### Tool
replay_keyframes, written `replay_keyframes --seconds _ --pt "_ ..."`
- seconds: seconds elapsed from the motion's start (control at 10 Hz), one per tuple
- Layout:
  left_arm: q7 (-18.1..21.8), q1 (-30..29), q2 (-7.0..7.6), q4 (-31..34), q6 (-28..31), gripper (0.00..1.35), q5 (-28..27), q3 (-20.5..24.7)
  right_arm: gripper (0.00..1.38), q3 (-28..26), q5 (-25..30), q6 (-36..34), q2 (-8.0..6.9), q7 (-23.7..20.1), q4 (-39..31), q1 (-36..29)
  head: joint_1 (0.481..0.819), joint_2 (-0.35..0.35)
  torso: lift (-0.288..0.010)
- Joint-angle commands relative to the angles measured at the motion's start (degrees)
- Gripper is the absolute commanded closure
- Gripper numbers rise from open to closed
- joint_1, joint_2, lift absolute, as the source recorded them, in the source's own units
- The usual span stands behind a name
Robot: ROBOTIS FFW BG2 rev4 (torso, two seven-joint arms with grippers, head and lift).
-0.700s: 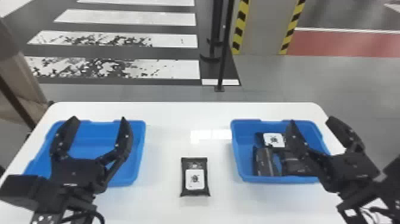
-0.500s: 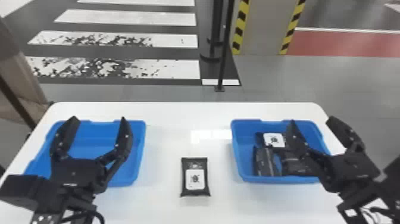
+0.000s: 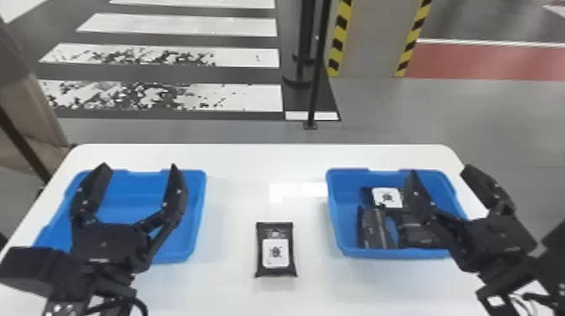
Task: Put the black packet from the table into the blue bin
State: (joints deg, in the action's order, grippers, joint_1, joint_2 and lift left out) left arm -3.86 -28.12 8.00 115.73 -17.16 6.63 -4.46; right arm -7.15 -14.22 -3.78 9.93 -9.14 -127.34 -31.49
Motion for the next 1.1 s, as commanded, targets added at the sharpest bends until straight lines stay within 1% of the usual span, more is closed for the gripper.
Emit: replay_keyframes --seconds 0.0,0.2,0.3,0.4,0.5,0.8,0.9,1.0 --pt "0.0 0.0 0.00 0.1 0.0 0.09 0.0 -0.1 0.16 0.2 -0.2 -2.8 0.00 -0.1 -0.1 0.3 0.695 -0.049 -0.110" --pt "0.1 0.1 0.00 -0.1 0.3 0.09 0.0 -0.1 0.16 2.2 -0.6 -4.5 0.62 -0.8 0.0 1.1 0.695 -0.045 -0.110" --pt "0.1 0.1 0.00 0.1 0.6 0.09 0.0 -0.1 0.16 4.5 -2.5 -9.3 1.50 -2.5 1.7 3.1 0.695 -0.034 -0.110" --pt "0.2 0.3 0.00 -0.1 1.0 0.09 0.1 -0.1 0.16 7.1 -2.4 -15.1 2.11 -7.3 6.2 7.3 0.695 -0.005 -0.110" --pt "0.3 0.3 0.09 0.1 1.0 0.09 0.1 -0.3 0.16 10.7 -1.2 -18.4 2.73 -8.5 8.9 10.3 0.695 0.039 -0.110" --pt "0.3 0.4 0.09 -0.1 1.1 0.09 0.1 -0.3 0.16 17.8 0.2 -24.1 3.96 -8.9 14.6 17.4 0.695 0.114 -0.110" --pt "0.3 0.4 0.18 -0.1 1.1 0.09 0.1 -0.2 0.16 20.1 1.2 -26.0 4.14 -9.5 16.6 20.1 0.695 0.137 -0.110" --pt "0.3 0.4 0.09 -0.1 1.1 0.09 0.1 -0.3 0.16 22.9 1.8 -27.3 4.40 -9.6 18.4 22.5 0.695 0.147 -0.110"
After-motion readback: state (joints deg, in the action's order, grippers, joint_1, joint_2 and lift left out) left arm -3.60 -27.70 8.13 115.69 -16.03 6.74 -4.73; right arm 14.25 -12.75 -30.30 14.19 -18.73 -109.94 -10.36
